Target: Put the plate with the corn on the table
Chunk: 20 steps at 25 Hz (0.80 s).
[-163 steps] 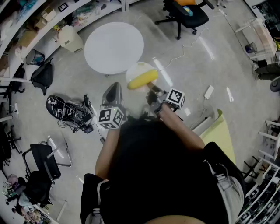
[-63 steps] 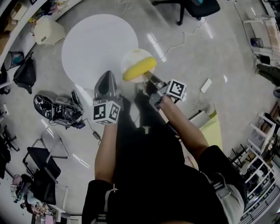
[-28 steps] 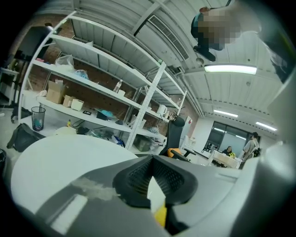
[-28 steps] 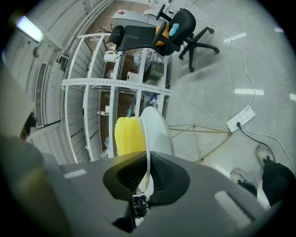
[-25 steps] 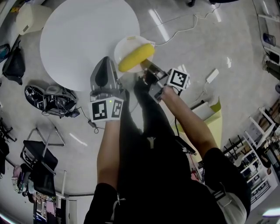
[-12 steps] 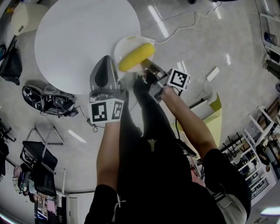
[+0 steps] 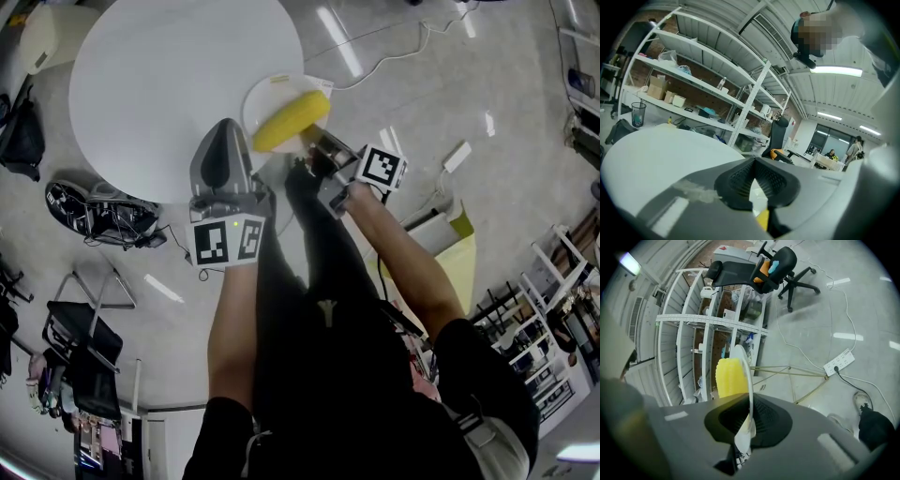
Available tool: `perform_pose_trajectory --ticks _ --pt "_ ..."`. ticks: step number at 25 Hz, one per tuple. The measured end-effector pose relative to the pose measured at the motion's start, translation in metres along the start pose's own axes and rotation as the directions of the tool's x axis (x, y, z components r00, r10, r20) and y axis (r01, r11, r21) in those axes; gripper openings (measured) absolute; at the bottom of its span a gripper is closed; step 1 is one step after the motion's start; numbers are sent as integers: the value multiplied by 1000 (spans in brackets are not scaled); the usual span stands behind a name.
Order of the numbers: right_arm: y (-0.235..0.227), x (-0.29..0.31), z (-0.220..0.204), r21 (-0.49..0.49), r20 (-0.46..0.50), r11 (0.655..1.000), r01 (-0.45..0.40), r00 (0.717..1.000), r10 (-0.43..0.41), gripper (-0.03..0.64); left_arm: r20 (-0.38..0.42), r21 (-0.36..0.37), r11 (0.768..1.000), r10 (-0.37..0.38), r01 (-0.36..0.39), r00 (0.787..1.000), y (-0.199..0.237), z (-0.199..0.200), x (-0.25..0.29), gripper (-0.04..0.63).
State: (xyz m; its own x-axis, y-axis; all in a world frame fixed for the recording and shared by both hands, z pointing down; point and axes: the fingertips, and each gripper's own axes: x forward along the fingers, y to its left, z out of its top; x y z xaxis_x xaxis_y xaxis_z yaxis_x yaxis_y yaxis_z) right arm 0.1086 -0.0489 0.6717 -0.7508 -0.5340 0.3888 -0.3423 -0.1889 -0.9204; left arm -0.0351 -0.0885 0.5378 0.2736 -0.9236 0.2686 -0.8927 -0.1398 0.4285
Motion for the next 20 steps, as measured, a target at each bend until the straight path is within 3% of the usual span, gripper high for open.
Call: perform_pose_trajectory --ticks 15,20 --pt "4 14 1 -36 -7 999 5 1000 -5 32 -1 -23 1000 3 -3 1000 4 -4 -3 5" --pt "-18 7 -4 43 -8 988 151 988 -151 118 1 -31 1000 3 -3 1000 5 -5 -3 5"
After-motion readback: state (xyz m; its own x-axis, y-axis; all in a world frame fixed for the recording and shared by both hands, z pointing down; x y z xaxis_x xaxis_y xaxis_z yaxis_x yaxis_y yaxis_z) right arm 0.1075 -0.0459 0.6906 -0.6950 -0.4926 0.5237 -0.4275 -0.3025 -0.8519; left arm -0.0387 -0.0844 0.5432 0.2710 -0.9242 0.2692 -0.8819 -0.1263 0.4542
